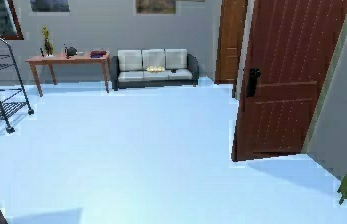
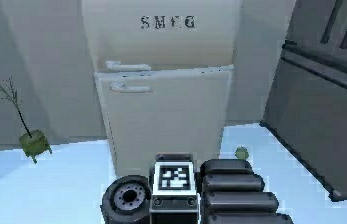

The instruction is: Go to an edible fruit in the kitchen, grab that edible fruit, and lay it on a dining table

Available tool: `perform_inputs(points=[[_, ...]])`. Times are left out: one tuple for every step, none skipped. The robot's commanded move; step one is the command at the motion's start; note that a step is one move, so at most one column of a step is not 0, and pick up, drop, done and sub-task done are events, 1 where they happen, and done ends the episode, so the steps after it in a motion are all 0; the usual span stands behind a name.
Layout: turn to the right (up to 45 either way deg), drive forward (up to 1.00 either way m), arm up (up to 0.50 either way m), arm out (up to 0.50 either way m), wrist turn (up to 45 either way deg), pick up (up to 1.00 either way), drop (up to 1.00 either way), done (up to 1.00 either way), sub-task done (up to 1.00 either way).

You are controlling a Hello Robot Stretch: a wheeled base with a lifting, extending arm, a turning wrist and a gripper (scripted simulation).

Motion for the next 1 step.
perform_inputs(points=[[-9.0,0.0,0.0,0.0,0.0,0.0,0.0,0.0,0.0]])
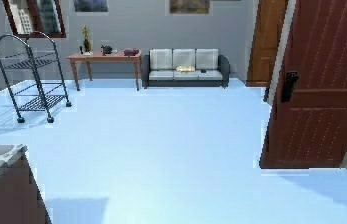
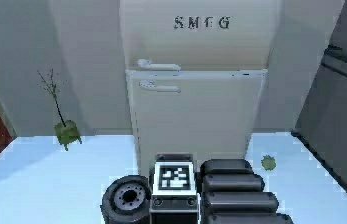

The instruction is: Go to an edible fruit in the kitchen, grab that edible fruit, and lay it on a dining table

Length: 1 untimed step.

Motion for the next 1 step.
perform_inputs(points=[[0.0,1.0,0.0,0.0,0.0,0.0,0.0,0.0,0.0]])
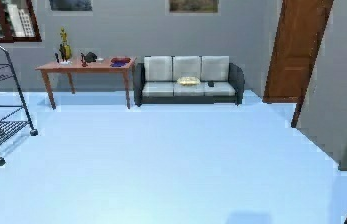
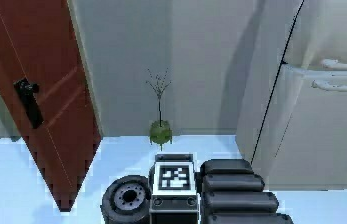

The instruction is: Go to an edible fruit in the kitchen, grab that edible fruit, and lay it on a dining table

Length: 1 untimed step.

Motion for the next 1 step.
perform_inputs(points=[[-21.0,0.0,0.0,0.0,0.0,0.0,0.0,0.0,0.0]])
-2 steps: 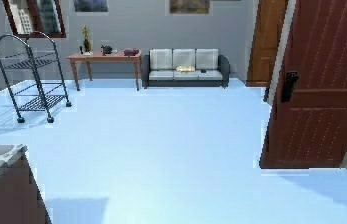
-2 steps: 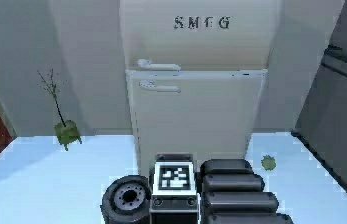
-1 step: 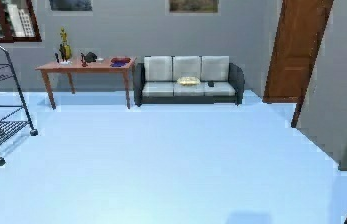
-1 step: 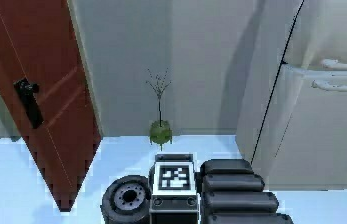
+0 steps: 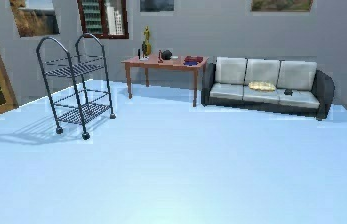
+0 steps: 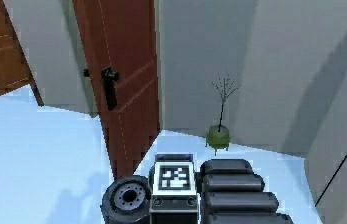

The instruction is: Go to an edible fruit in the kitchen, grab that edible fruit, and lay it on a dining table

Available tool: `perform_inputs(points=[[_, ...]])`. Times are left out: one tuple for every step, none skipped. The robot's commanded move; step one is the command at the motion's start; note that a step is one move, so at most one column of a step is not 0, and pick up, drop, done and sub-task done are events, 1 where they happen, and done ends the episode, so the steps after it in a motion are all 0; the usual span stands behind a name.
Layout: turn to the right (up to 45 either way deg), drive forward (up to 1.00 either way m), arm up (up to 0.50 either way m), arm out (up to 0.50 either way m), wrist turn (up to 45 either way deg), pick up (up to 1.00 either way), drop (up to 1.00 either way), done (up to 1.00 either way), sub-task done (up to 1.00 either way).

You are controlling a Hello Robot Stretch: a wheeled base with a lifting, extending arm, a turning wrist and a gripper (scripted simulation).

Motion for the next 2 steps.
perform_inputs(points=[[0.0,0.05,0.0,0.0,0.0,0.0,0.0,0.0,0.0],[-6.0,0.0,0.0,0.0,0.0,0.0,0.0,0.0,0.0]])
